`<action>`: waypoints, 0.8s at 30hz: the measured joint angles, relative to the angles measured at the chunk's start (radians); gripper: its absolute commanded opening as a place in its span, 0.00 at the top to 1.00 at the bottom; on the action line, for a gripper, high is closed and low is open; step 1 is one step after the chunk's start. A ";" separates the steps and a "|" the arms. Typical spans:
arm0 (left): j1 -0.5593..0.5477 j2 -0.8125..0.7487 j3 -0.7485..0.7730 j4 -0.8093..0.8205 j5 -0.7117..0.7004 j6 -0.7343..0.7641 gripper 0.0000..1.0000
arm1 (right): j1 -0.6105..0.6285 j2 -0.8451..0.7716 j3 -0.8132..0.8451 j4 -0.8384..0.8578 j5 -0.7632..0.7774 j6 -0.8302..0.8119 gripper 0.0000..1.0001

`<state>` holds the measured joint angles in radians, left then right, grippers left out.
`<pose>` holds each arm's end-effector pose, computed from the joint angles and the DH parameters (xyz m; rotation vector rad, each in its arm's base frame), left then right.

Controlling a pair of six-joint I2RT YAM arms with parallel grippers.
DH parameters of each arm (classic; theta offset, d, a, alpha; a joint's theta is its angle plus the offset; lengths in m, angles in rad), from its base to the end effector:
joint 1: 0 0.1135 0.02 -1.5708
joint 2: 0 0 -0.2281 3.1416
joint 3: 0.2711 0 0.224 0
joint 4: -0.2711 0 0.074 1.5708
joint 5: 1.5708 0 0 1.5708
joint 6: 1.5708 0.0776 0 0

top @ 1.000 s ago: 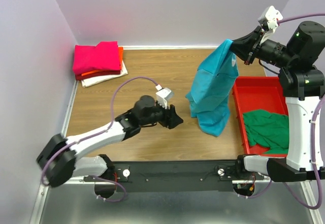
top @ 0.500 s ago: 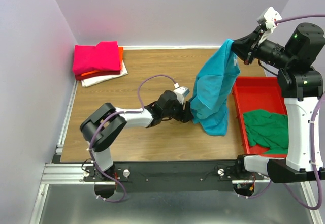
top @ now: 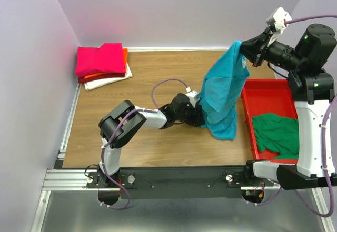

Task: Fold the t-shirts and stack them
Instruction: Flatten the tshirt out

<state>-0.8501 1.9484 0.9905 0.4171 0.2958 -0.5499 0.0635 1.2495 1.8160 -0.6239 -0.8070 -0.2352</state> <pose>0.2499 -0.3188 0.1072 0.5349 2.2417 -1.0989 0.2213 0.0702 0.4890 -0.8304 1.4092 0.5225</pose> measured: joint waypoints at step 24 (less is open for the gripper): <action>0.082 -0.782 -0.002 -0.364 -0.417 0.174 1.00 | 0.000 -0.002 0.023 -0.017 0.039 -0.034 1.00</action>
<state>-0.7677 1.1667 0.9882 0.0536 -0.1211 -0.3756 0.0635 1.2472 1.8393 -0.6407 -0.7685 -0.2687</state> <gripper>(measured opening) 0.005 0.012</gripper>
